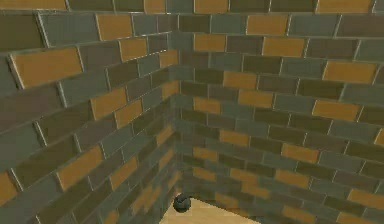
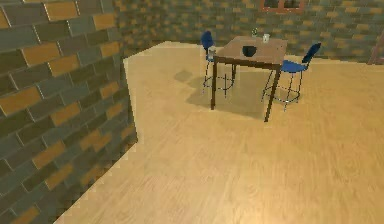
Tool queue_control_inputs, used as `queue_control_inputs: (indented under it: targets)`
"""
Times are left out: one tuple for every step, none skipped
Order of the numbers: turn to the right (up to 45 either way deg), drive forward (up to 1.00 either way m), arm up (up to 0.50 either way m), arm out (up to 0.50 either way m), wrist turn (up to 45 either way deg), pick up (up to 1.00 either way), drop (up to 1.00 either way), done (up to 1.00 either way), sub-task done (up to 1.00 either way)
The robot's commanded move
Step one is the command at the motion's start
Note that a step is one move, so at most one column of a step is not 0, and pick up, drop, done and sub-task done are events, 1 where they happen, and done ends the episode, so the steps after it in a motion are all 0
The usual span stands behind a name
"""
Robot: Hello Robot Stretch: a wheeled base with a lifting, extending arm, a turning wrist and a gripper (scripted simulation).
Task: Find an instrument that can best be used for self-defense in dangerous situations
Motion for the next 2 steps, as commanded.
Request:
queue_control_inputs:
  targets:
    - [0.0,0.1,0.0,0.0,0.0,0.0,0.0,0.0,0.0]
    - [0.0,0.0,0.0,0.0,0.0,0.0,0.0,1.0,0.0]
